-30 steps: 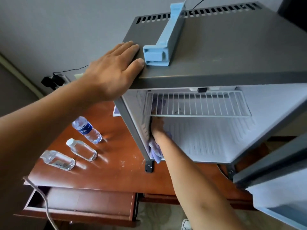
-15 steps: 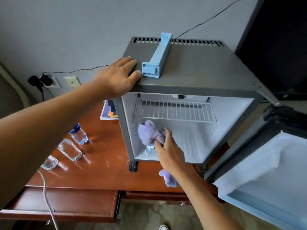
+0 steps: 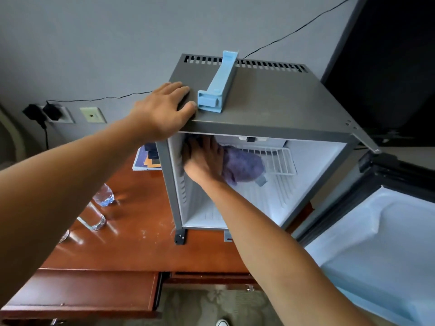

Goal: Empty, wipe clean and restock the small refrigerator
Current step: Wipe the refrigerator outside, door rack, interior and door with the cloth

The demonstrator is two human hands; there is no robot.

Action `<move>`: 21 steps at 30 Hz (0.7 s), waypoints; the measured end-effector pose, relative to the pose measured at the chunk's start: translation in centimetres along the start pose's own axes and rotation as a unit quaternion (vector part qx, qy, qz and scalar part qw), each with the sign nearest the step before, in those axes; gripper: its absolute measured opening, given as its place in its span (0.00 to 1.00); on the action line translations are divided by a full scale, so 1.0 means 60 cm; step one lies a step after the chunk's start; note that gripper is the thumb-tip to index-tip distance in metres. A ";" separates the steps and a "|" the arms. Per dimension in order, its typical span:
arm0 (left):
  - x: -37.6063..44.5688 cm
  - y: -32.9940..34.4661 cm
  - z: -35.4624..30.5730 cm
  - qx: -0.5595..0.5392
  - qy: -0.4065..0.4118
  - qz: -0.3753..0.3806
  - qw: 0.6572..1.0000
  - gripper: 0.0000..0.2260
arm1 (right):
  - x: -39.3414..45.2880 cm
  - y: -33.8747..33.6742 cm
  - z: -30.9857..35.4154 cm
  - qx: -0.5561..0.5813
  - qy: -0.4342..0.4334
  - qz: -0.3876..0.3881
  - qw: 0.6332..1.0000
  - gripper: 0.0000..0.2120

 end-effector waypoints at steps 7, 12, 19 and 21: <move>-0.002 -0.002 -0.002 0.004 0.007 -0.003 1.000 0.26 | -0.002 -0.048 -0.134 -0.120 -0.108 -0.099 0.982 0.13; -0.002 -0.001 -0.001 -0.015 0.010 -0.009 1.000 0.25 | 0.036 -0.107 -0.297 -0.209 0.141 -0.139 0.958 0.11; 0.003 0.002 0.001 -0.003 0.011 -0.013 1.000 0.24 | 0.024 -0.086 -0.215 -0.143 0.217 -0.067 0.963 0.20; 0.005 0.004 0.008 -0.006 0.008 -0.013 1.000 0.26 | 0.009 -0.077 -0.145 -0.100 0.161 -0.021 0.982 0.21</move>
Point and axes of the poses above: each hand's wrist, its own x-axis towards the middle knuckle, its own y-axis out of the palm, z = x × y, the point moved 5 cm from there along x, towards the middle knuckle, and after that the axes turned 11 degrees about y, right-handed, at the moved point
